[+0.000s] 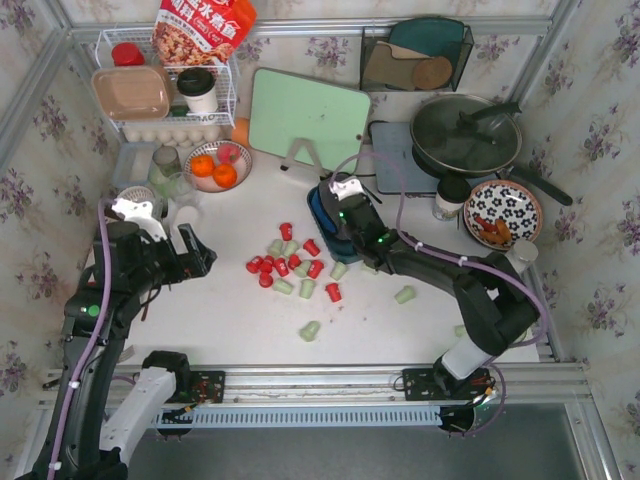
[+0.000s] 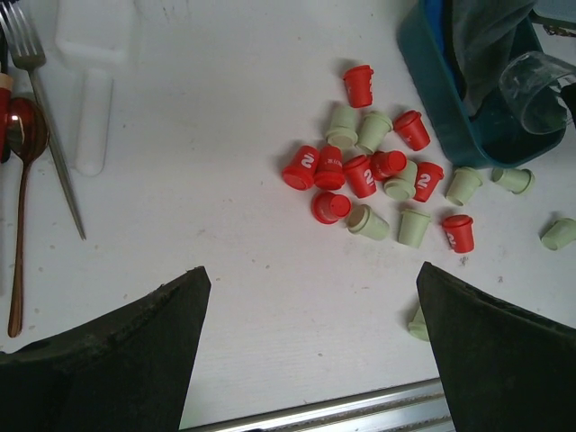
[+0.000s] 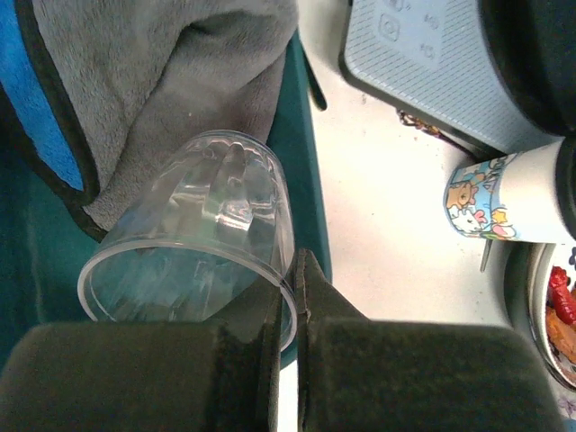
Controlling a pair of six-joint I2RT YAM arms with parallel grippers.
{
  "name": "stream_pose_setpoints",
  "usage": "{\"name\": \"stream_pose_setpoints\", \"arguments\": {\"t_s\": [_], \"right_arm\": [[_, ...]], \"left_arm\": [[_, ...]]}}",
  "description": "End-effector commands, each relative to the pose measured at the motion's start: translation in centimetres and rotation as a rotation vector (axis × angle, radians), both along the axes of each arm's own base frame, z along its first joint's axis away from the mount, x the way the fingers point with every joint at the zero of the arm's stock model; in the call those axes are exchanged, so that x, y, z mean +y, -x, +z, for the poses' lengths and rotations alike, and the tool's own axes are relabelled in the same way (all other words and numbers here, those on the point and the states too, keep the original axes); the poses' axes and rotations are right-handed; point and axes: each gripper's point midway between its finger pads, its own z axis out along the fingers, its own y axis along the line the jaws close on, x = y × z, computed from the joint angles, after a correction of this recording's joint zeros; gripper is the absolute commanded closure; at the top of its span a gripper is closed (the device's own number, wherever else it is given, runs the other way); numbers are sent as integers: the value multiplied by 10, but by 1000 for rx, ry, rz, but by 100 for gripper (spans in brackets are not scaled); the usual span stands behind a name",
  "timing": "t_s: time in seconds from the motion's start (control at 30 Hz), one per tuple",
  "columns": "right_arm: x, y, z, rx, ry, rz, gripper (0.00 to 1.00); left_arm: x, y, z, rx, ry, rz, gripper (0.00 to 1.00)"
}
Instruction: Mix the coffee capsules in the storage basket
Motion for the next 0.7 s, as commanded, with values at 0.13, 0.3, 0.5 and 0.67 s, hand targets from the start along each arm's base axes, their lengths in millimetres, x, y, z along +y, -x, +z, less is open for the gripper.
{"name": "stream_pose_setpoints", "arguments": {"t_s": [0.13,0.3,0.5,0.67], "right_arm": [[1,1,57,-117,-136,-21,100],[0,13,96,-178,-253,-18,100],[-22,31,135,-256,-364,-54,100],[-51,39,133,-255,-362,-154,100]], "left_arm": [[-1,-4,5,-25,4,-1,0],[-2,-5,5,-23,9,-3,0],[-1,-4,3,-24,7,0,0],[-1,-3,4,-28,8,1,0]]}}
